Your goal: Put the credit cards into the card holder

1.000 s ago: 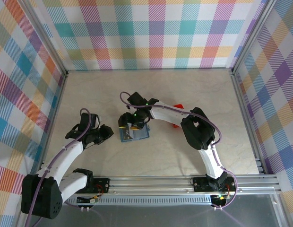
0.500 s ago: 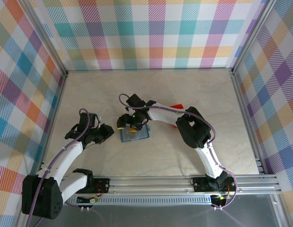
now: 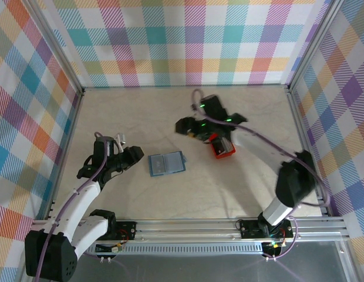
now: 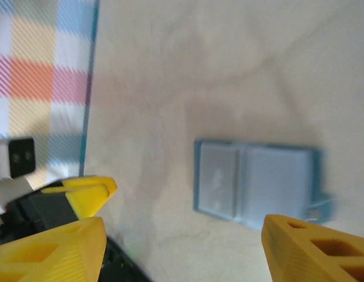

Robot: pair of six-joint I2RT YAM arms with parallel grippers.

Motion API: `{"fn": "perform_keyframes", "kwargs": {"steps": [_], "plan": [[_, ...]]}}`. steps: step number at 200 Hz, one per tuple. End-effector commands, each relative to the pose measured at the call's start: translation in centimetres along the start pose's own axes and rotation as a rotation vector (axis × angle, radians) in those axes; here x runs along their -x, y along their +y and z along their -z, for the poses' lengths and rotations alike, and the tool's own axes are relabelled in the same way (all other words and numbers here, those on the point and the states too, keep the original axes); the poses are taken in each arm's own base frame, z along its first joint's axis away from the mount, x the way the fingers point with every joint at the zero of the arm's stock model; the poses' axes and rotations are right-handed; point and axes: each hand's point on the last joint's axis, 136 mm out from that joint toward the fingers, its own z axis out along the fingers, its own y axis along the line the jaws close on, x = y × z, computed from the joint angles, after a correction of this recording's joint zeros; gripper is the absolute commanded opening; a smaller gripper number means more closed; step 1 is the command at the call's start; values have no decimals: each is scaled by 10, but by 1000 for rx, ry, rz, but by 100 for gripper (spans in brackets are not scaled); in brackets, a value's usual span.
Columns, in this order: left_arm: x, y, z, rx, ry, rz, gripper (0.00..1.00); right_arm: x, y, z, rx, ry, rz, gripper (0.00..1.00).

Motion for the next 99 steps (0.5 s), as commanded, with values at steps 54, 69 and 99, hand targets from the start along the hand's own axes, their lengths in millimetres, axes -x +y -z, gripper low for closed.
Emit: {"fn": "perform_keyframes", "kwargs": {"steps": [54,69,99], "plan": [[-12,-64,-29,-133,79,-162,44,-10,-138,84,-395,96,191,62],[-13,-74,-38,-159,88,-185,46,-18,-143,77,-390,165,227,61],[-16,-88,-47,-200,115,-206,59,-25,-161,65,-446,243,221,64]]}}
